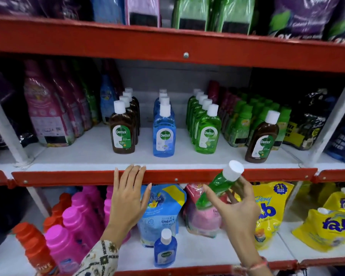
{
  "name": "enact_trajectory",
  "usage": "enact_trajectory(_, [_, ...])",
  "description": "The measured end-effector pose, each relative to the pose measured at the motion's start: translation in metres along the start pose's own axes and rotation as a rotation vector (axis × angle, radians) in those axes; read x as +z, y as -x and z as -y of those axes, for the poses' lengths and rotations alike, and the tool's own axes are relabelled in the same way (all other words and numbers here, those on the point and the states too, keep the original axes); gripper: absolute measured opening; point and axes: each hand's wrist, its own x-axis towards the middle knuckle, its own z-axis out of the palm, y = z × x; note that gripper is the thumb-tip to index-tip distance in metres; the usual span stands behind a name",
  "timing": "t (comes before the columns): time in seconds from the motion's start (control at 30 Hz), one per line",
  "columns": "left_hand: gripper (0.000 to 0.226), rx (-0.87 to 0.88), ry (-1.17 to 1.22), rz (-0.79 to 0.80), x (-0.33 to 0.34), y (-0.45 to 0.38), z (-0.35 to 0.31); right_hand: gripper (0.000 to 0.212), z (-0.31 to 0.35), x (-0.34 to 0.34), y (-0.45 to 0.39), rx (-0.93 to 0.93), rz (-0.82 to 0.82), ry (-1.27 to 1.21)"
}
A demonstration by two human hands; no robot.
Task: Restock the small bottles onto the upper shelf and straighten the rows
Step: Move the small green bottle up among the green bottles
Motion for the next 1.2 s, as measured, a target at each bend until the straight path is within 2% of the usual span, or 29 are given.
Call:
enact_trajectory(0.17, [0.051, 0.011, 0.018, -0.008, 0.003, -0.001, 0.001, 0.082, 0.044, 0.008, -0.035, -0.113, -0.022, -0.06])
enact_trajectory(0.27, [0.049, 0.009, 0.025, -0.015, 0.005, -0.001, 0.003, 0.082, 0.052, 0.02, -0.058, -0.179, -0.072, -0.028])
enact_trajectory(0.43, [0.049, 0.008, 0.061, -0.048, 0.006, -0.003, 0.003, 0.097, 0.04, 0.042, -0.098, -0.211, -0.061, 0.075])
enact_trajectory(0.6, [0.051, 0.012, 0.062, -0.053, 0.006, -0.003, 0.003, 0.102, 0.023, 0.054, -0.12, -0.213, -0.071, 0.23])
enact_trajectory(0.77, [0.045, 0.005, 0.046, -0.071, 0.009, -0.003, 0.003, 0.092, 0.019, 0.058, -0.125, -0.206, -0.028, 0.266])
enact_trajectory(0.93, [0.048, -0.007, 0.04, -0.062, 0.011, -0.002, 0.003, 0.082, 0.009, 0.059, -0.126, -0.249, 0.013, 0.284])
enact_trajectory(1.2, [0.044, -0.004, 0.01, -0.065, 0.009, -0.001, 0.003, 0.09, -0.002, 0.054, -0.113, -0.23, 0.07, 0.301])
